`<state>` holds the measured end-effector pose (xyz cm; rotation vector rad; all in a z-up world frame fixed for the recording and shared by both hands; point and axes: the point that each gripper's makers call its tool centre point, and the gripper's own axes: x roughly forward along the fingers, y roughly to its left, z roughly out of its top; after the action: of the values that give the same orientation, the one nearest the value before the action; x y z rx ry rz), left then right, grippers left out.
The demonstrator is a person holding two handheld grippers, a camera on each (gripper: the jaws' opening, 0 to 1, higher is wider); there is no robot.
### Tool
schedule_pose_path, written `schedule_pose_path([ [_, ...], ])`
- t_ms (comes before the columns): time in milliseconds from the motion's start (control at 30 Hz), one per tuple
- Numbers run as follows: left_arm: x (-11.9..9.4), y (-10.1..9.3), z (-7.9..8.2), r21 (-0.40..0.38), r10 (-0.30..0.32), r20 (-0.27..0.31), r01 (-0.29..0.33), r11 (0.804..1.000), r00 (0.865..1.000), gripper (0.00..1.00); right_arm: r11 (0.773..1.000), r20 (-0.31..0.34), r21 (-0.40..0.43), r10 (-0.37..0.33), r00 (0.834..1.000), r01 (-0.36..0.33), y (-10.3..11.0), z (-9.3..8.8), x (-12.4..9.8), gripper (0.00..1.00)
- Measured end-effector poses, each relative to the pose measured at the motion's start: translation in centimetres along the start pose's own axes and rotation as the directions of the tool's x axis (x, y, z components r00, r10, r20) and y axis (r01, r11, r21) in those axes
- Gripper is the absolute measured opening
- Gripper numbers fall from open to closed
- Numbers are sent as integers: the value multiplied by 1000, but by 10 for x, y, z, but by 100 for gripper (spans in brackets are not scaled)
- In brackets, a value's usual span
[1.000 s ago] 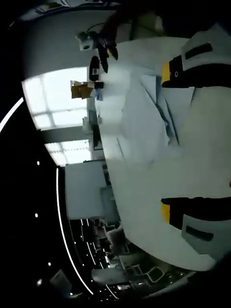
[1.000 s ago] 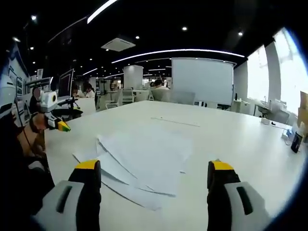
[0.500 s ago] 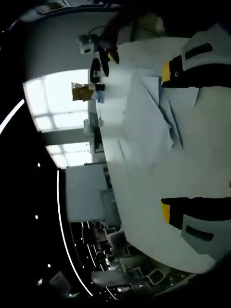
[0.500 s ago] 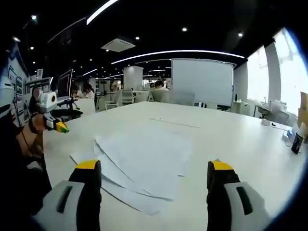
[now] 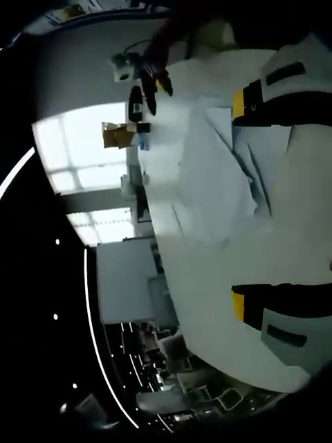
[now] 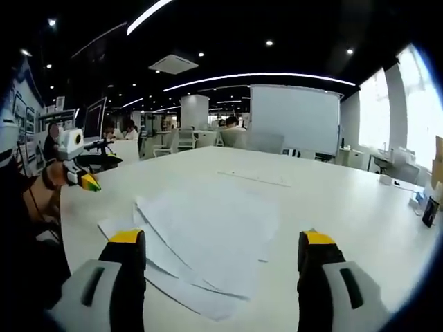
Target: Organize the stack of printing papers by aligning and flattening the scattered papers on the table
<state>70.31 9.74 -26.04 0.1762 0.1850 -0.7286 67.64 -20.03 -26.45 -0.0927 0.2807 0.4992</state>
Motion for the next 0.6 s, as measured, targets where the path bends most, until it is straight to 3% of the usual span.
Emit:
schedule_pose_path([
  [600, -1, -2, -3, -8, -3, 10, 3, 1000, 1000, 97, 1000, 3, -12, 5, 1000, -5, 4, 4, 9, 86],
])
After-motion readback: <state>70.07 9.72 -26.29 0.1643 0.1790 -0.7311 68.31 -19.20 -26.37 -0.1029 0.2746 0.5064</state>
